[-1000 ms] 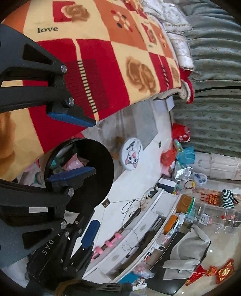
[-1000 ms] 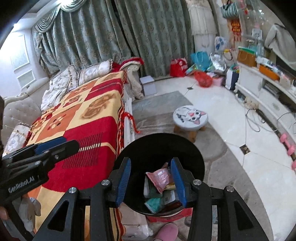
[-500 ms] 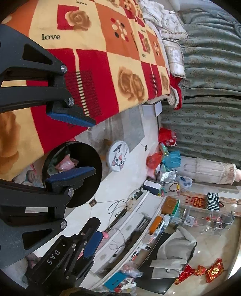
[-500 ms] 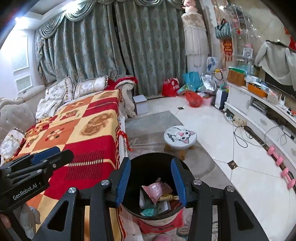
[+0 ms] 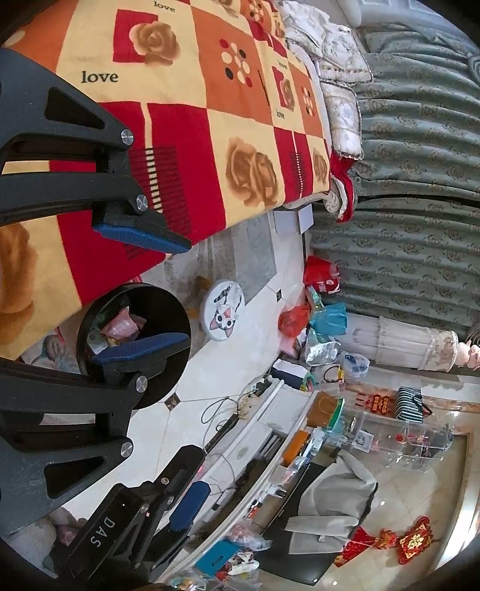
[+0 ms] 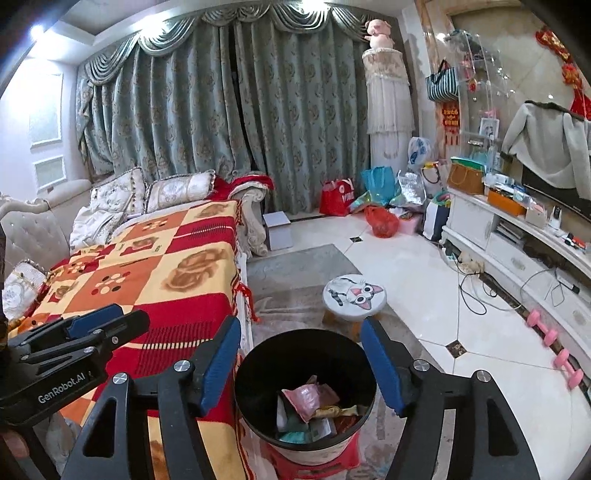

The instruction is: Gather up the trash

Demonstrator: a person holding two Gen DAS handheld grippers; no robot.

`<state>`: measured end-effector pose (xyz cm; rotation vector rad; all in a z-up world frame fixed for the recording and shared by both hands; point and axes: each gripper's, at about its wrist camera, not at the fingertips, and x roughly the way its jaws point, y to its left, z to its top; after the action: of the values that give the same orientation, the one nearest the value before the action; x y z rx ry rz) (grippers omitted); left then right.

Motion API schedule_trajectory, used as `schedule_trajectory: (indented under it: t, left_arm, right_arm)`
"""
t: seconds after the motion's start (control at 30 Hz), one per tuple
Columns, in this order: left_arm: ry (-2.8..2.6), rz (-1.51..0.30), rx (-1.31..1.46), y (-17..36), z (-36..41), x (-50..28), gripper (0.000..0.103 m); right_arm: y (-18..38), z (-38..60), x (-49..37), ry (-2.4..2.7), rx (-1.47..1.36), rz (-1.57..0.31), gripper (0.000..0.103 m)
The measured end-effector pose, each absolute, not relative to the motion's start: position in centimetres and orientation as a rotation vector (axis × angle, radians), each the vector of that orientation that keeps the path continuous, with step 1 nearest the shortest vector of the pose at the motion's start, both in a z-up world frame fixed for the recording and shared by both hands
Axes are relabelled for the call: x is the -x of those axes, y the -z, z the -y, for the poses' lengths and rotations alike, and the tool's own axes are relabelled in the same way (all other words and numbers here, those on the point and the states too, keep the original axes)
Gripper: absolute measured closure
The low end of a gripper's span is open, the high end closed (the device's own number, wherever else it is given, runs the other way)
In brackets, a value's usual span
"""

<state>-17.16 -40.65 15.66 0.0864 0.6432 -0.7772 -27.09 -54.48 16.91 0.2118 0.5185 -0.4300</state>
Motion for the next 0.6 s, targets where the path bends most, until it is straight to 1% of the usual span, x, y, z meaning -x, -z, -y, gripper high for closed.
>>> schedule_trajectory:
  t: [0.6]
  left_arm:
    - [0.773, -0.631, -0.073, -16.13, 39.83, 16.75, 0.060]
  right_arm:
    - [-17.62, 53.55, 26.67, 0.444, -0.181, -0.505, 0.029]
